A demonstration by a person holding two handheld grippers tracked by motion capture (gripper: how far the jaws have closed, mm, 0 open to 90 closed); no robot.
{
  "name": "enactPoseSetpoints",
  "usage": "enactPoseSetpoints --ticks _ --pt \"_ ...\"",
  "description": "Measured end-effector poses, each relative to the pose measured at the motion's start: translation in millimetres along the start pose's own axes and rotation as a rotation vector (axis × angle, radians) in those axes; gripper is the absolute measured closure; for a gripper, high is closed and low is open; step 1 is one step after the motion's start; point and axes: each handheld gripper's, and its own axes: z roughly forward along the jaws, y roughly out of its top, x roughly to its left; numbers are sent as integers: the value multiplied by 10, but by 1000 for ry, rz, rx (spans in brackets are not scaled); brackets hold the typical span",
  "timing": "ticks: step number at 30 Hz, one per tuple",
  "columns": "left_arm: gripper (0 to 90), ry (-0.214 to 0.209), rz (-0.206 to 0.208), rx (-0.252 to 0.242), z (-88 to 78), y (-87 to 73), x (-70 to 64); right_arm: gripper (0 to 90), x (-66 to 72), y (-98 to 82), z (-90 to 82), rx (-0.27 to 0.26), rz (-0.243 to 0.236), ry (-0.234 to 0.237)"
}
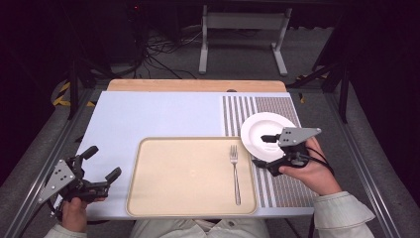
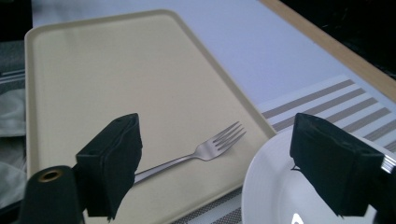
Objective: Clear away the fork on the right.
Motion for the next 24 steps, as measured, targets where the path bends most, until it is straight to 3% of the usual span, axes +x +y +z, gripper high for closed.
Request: enactPoseSetpoints --ticks 11,24 --pt "2 1 1 1 0 0 -1 93 -38 -251 -290 -153 59 -127" --pt "2 3 1 0 4 -1 -4 72 7 -580 -431 -266 111 -203"
